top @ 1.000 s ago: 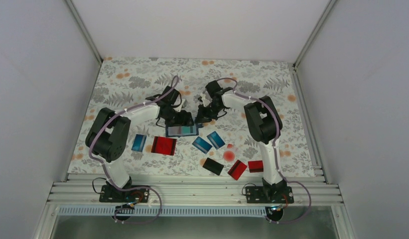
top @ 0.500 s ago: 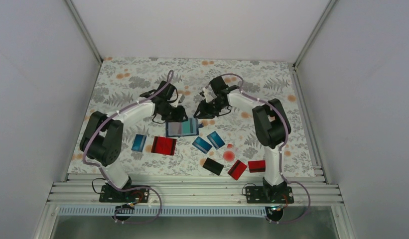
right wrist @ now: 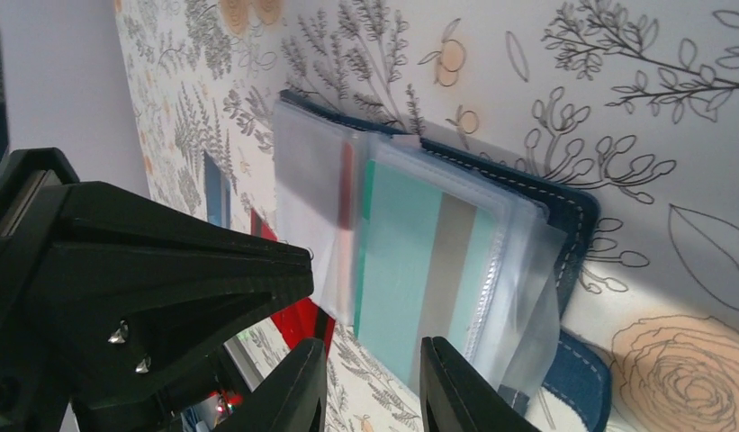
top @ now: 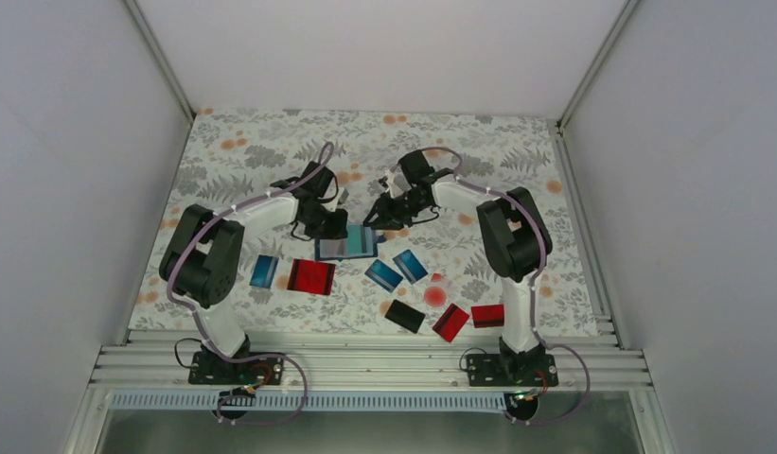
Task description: Put the credit cards into the card holder
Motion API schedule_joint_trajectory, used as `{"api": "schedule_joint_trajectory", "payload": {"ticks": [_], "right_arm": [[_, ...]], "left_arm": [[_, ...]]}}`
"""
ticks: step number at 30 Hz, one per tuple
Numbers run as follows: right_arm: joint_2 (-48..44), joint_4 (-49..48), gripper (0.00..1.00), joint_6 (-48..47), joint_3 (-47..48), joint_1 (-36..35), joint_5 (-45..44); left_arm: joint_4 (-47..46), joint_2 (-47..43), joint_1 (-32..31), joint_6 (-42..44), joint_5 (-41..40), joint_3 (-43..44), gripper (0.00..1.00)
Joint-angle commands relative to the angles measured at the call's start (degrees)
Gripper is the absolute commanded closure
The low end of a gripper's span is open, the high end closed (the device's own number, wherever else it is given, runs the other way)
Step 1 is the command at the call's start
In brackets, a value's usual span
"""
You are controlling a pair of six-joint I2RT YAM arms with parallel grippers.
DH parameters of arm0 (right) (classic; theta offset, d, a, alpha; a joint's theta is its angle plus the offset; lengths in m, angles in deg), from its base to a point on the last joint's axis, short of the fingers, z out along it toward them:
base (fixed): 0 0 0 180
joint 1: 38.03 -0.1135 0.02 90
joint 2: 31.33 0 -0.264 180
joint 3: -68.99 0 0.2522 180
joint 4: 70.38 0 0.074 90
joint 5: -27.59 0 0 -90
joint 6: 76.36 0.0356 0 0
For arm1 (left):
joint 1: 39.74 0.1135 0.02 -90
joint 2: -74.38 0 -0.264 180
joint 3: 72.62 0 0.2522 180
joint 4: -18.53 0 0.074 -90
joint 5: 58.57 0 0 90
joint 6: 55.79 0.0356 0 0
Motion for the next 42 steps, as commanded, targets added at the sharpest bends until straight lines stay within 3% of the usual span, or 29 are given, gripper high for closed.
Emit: {"api": "schedule_joint_trajectory", "payload": {"ticks": [1, 29, 42], "right_arm": [[1.99, -0.78, 0.72, 1.26, -0.27, -0.27, 0.43], [6.91, 2.78, 0.69, -1.56, 3.62, -1.56, 0.35], [5.46, 6.59, 0.73, -2.54, 6.15, -2.72, -2.02]], "left_arm": [[-1.8, 2.09, 0.07, 1.46, -0.24, -0.11, 0.98], [-3.09, 7.34, 0.16, 2.29, 0.8, 0.12, 0.98], [-3.27, 6.68, 0.04, 1.41, 0.89, -0.28, 0.98]]}}
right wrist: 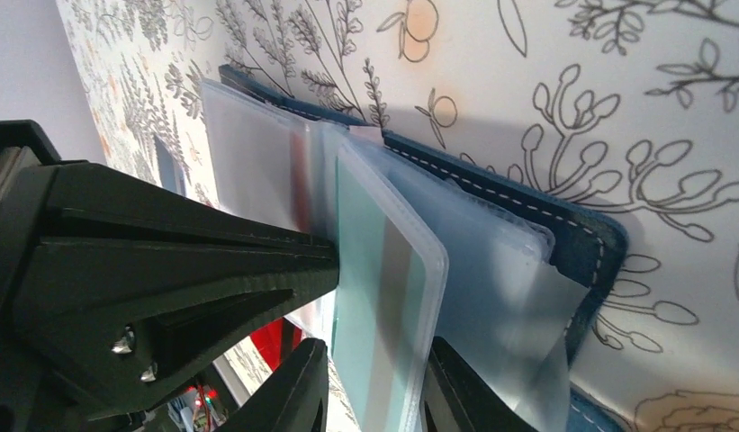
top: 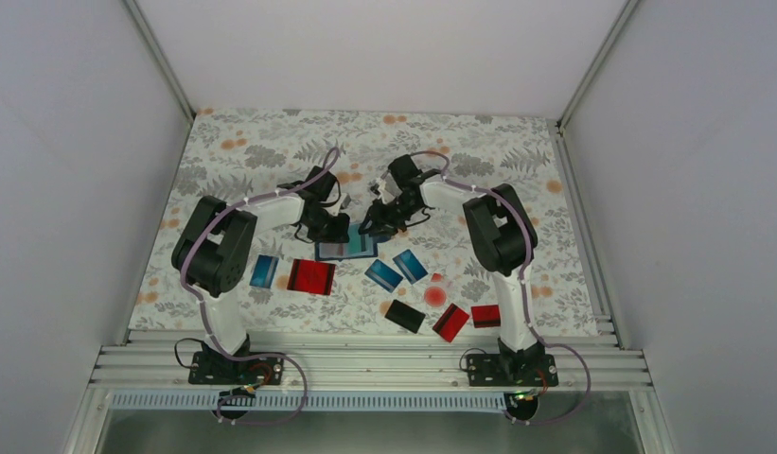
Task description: Put the credit cards into the card holder
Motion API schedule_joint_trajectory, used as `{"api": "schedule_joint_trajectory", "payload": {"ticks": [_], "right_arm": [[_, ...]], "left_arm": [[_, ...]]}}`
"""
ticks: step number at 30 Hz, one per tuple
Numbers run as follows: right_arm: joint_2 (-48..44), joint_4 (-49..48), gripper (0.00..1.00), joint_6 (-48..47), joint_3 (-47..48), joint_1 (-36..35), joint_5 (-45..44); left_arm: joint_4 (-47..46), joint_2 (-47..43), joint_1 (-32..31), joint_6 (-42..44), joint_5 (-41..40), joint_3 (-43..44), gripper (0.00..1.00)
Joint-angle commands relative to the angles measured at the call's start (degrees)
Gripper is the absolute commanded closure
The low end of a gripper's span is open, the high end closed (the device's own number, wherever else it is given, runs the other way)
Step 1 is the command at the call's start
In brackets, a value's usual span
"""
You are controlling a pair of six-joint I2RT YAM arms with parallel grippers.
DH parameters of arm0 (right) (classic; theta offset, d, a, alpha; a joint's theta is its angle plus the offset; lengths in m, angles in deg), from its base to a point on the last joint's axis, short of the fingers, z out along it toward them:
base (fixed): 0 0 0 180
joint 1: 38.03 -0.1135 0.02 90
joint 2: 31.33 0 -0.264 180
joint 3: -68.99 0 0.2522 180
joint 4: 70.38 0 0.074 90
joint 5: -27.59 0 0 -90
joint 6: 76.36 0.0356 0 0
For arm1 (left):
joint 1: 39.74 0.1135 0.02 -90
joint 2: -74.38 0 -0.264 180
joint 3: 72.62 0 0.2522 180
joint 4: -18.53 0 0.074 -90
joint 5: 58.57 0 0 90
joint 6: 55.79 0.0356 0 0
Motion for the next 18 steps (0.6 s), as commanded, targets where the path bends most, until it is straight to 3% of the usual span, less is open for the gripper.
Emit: {"api": "schedule_joint_trajectory", "payload": {"ticks": [1, 12, 18], "right_arm": [[-1.07, 3.19, 0.73, -0.85, 1.63, -0.7, -1.92], [-1.87, 3.09, 0.75, -1.66, 2.58, -2.13, 0.14], [-1.92, 3.74, 0.74, -1.33, 4.59, -3.07, 1.32]], "left_arm": [[-0.34, 0.91, 0.02, 0.33, -0.43, -0.38, 0.98], [-0.27, -0.73, 0.03, -0.6, -0.72, -0.32, 0.98], [4.44, -4.84, 0.05, -1.38, -3.49, 2.83, 0.97]]}}
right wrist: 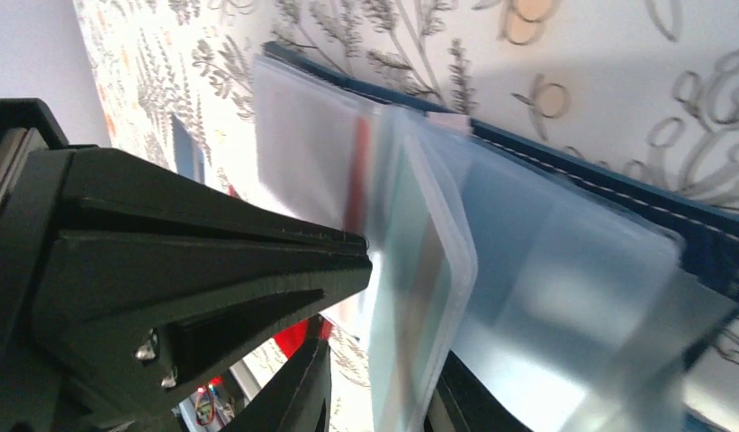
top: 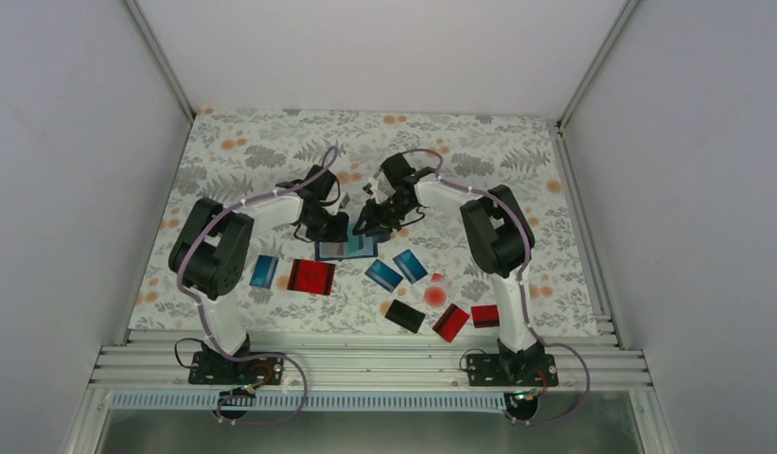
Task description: Put the credit cards into the card holder
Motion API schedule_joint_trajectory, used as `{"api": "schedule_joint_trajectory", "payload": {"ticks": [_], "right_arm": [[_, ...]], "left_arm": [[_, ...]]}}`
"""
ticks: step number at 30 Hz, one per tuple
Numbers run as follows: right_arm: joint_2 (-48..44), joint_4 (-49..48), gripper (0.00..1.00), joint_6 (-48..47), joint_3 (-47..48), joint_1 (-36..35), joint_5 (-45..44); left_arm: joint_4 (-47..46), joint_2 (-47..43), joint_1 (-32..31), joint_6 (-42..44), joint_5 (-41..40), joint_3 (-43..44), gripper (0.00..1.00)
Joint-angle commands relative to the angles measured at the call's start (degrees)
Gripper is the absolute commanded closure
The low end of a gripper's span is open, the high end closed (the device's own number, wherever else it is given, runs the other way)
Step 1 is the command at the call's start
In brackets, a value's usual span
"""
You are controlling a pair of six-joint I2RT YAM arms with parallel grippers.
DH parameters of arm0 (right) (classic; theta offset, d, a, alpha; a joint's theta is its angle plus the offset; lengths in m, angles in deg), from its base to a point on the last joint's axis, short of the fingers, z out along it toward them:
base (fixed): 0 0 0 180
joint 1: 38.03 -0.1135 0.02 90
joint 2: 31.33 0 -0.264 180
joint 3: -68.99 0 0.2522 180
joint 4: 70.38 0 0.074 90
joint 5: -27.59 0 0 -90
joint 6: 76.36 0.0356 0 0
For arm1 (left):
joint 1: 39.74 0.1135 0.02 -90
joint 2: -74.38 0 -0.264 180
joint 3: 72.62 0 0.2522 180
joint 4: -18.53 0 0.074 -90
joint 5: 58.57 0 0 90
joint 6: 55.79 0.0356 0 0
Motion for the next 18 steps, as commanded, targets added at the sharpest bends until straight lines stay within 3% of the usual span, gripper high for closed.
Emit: {"api": "schedule_joint_trajectory", "payload": {"ticks": [1, 11, 18], "right_arm": [[-1.85, 1.35, 0.74, -0.29, 2.82, -1.3, 2.03], [2.68, 2.54, 0.68, 0.17, 10.03, -5.07, 4.36], [6.05, -1.74, 0.61, 1.7, 13.69, -8.45, 12.7]], "left_arm": [[4.24, -4.74, 0.07, -1.27, -3.11, 3.15, 0.97], [10.57, -16.45, 1.23, -4.96, -9.64, -0.79, 0.91], [13.35, -24.84, 1.58, -6.31, -11.49, -5.2, 0.88]]}}
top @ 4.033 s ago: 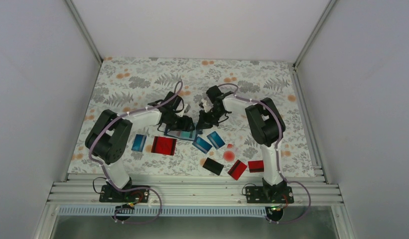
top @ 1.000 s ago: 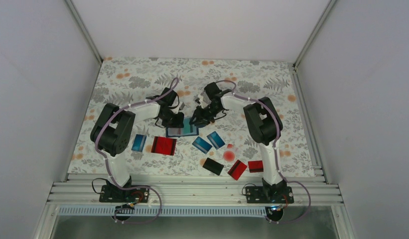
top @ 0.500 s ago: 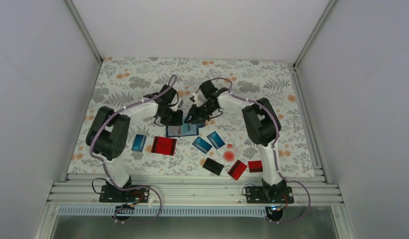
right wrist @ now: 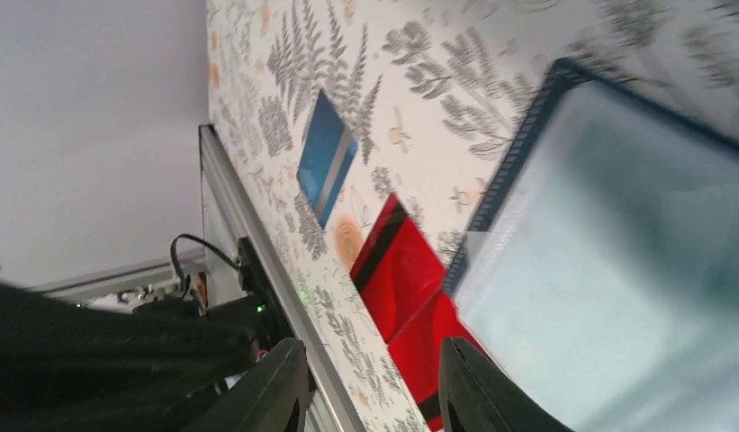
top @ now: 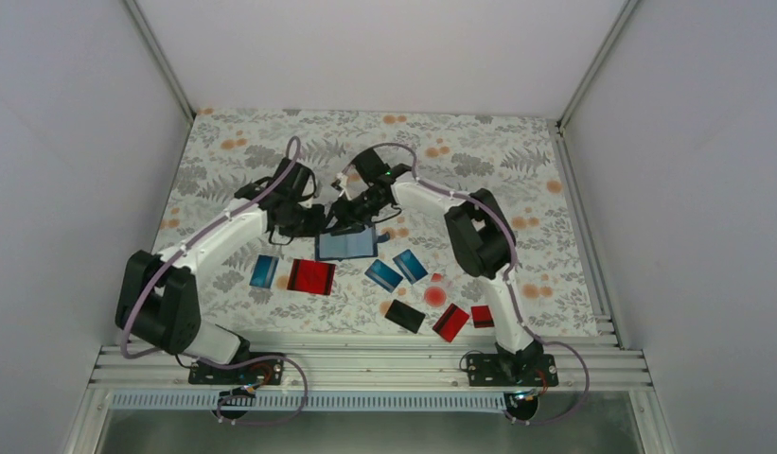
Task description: Put the credit cards into the card holder
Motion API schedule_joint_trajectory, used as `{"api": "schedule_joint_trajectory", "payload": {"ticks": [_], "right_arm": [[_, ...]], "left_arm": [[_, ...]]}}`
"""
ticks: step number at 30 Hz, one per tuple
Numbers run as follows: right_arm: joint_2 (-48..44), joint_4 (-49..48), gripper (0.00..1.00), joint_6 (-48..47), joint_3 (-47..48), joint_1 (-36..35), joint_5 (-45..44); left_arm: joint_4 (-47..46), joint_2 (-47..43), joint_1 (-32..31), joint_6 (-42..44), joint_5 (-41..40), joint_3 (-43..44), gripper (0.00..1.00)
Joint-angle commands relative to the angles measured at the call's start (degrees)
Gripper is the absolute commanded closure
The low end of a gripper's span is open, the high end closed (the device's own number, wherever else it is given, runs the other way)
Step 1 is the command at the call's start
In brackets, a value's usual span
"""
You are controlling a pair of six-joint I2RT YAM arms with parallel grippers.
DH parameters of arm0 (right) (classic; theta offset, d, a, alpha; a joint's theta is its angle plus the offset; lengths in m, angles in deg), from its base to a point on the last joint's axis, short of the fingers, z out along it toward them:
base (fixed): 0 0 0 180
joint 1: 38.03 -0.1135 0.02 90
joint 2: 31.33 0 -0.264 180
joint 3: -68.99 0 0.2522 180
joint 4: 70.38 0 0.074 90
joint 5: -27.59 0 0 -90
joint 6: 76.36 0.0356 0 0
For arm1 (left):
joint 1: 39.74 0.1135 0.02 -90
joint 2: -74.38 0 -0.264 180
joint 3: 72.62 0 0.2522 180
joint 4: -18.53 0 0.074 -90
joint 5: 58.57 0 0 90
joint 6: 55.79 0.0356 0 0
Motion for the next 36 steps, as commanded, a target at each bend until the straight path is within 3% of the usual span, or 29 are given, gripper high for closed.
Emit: {"api": "schedule_joint_trajectory", "payload": {"ticks": [1, 8, 15, 26, 36], "right_arm": [[2.5, -2.76, 0.61, 0.51, 2.25, -2.7, 7.31], [-3.62, 0.28, 0.58, -2.86, -1.17, -1.52, -1.4], [-10.93, -0.23, 0.55, -1.87, -13.16, 4.63, -9.72], [-7.76, 1.07, 0.53, -2.43, -14.28, 7.22, -12.41], [-5.63, 1.01, 0.51, -2.56, -13.36, 8.42, -14.51]], "left_arm": [[2.56, -4.94, 0.04, -1.7, -1.15, -2.96, 0.88], [0.31, -8.67, -0.58, -2.48, 1.99, -6.8, 0.82], [-3.48, -1.92, -3.96, -1.96, 3.64, -4.34, 0.82], [-7.46, 14.06, -6.05, -2.07, 3.61, 2.67, 0.83], [-9.1, 18.21, -6.06, -0.78, 4.57, 2.42, 0.84]]}}
